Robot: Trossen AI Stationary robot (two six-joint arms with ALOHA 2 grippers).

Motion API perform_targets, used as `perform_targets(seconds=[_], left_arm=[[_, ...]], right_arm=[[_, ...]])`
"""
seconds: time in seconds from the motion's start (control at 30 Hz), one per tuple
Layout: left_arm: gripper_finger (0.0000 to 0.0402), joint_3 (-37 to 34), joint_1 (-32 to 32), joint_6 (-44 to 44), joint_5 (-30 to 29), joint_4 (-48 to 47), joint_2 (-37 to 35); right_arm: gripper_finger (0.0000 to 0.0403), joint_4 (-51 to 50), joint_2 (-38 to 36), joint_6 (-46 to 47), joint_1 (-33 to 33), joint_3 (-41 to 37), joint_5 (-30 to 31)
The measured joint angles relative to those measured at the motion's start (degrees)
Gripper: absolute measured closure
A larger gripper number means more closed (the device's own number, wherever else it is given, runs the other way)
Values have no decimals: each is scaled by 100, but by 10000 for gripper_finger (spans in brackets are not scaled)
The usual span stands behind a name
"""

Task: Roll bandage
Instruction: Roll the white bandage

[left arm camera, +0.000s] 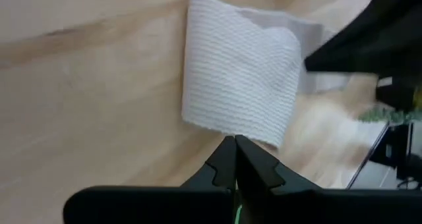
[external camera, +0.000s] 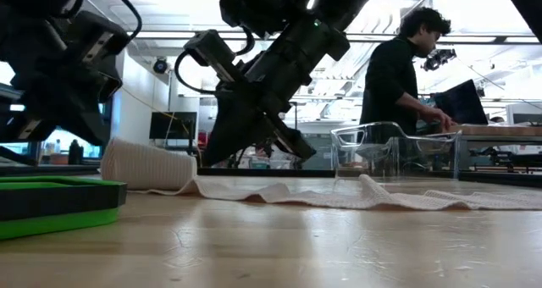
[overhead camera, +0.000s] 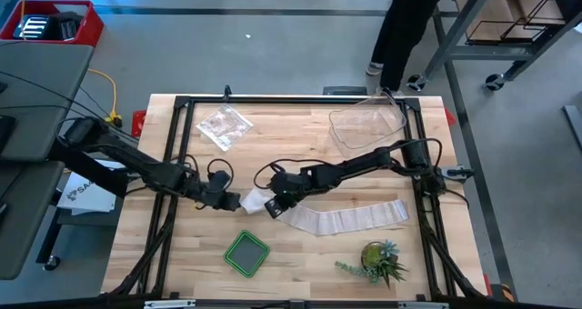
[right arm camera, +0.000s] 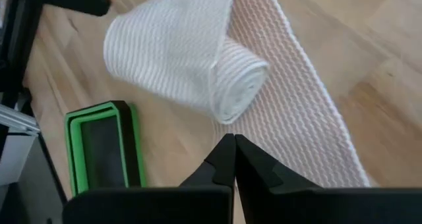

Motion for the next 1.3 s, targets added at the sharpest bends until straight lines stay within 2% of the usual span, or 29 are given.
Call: perform_targets(seconds=[0.2, 0.37, 0.47, 0.6, 0.83, 1.0, 1.17, 1.3], left_arm=[[401, -6, -284, -291, -50, 108, 295], [401, 0, -515, -461, 243, 578, 691], [401, -2, -617, -610, 41, 598, 859], [401, -6, -586, -741, -351, 674, 1036], [401, -2, -551, -664, -352, 834, 1111], [401, 0, -433, -713, -683, 836, 1186], [401, -3, -285, -699, -567, 970, 1369], [401, -2, -226, -557, -595, 1456, 1509]], right_arm=[[403, -56, -6, 134, 0, 0, 52], [403, -97, -6, 97, 2, 2, 40], [403, -92, -6, 132, 0, 2, 24], [403, -69, -19, 72, -7, 2, 10], [403, -4, -28, -155, -128, 2, -6], [403, 84, -28, -101, -190, 2, 111], [403, 85, 39, 38, -180, 2, 155], [403, 148, 82, 188, -179, 0, 151]])
